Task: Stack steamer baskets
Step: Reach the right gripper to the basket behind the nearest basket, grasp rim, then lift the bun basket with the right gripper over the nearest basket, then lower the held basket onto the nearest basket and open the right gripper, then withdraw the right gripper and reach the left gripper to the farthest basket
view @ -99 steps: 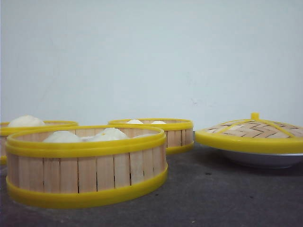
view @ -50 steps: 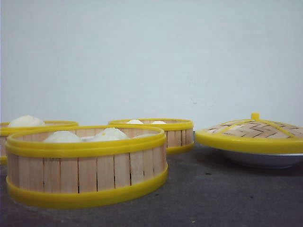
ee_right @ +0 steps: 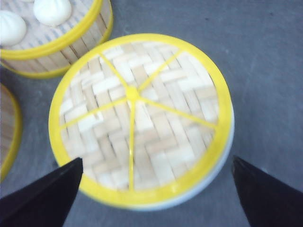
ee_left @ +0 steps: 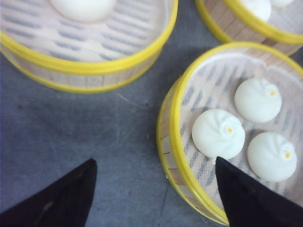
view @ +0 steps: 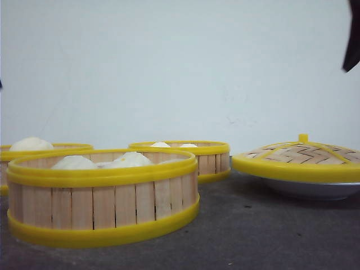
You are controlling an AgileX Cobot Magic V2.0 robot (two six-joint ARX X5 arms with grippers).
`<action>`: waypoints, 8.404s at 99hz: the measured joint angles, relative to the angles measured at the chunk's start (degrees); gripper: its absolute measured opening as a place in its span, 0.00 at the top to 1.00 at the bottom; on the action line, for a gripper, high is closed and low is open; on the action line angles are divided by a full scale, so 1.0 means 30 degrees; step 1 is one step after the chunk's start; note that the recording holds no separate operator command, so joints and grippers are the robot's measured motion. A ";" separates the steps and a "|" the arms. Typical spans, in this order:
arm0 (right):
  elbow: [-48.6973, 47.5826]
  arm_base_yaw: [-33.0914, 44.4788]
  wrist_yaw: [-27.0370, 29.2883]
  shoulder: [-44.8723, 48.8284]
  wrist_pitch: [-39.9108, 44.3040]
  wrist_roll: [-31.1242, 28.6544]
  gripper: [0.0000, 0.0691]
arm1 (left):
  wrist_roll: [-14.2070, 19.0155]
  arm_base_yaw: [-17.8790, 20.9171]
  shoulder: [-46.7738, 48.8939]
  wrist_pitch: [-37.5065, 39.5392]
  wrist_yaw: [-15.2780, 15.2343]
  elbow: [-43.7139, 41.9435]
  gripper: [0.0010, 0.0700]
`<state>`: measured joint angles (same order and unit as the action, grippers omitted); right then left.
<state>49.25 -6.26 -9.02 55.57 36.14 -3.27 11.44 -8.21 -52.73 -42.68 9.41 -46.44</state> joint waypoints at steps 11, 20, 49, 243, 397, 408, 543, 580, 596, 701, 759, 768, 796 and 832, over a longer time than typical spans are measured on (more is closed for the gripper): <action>0.0393 -0.0444 0.0000 0.1610 -0.1071 -0.0058 0.10 | 0.0073 -0.0488 -0.1348 0.0925 0.0000 0.0000 0.33; 0.1384 -0.0969 0.0007 0.3228 -0.1625 -0.0058 0.10 | 0.0073 -0.0838 -0.2339 0.1588 0.0000 0.0000 0.33; 0.7089 -0.2892 0.0000 0.9821 -0.2295 -0.0066 0.10 | -0.0022 -0.1020 -0.3832 0.2033 0.0000 0.0000 0.33; 3.2108 -0.4575 0.1545 2.5951 0.8284 0.0058 0.96 | -0.1326 -0.1005 -0.0408 0.1982 -0.0233 0.0000 0.33; 1.1730 -1.0571 0.3067 0.9981 0.4794 0.0583 0.96 | -0.2047 -0.0969 0.1974 -0.0211 -0.2222 0.0000 0.33; 0.9770 -1.0499 0.1902 1.0251 0.1996 0.0612 0.96 | -0.2047 -0.0969 0.1974 -0.0211 -0.2237 0.0000 0.33; 0.8641 -1.0535 0.0291 1.4127 -0.5238 -0.0211 0.96 | -0.2062 0.0007 0.1974 -0.0124 -0.5020 0.0000 0.33; 0.9559 -1.0542 0.0299 1.4666 -0.5224 -0.0510 0.96 | -0.2062 0.0007 0.1974 -0.0073 -0.5020 0.0000 0.33; 0.9617 -1.0550 0.0270 1.5446 -0.4983 -0.0561 0.96 | -0.2062 0.0007 0.1974 -0.0066 -0.5020 0.0000 0.33; 1.1744 -1.0703 0.1217 1.5948 -0.1275 0.0087 0.97 | -0.2062 0.0022 0.1974 0.0007 -0.5020 0.0000 0.33; 1.1897 -1.0848 0.1049 1.6699 -0.1479 0.0007 0.64 | -0.2098 0.0022 0.1974 0.0029 -0.5020 0.0000 0.33; 1.1897 -1.0826 0.1049 1.6662 -0.1064 0.0000 0.49 | -0.2098 0.0168 0.1953 0.0736 -0.5020 0.0000 0.33; 1.1897 -1.0528 0.1049 1.2866 0.0794 0.0007 0.44 | -0.2098 0.3009 -0.0918 0.2943 -0.4481 -0.1785 0.33; 1.1999 -0.9901 0.6105 0.5646 0.7198 0.0073 0.44 | -0.2098 0.5960 -0.9996 0.3883 -0.3512 -0.7213 0.33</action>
<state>85.25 -35.97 9.30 72.51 57.74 -3.05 5.15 9.67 -82.72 -31.03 -1.13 -68.07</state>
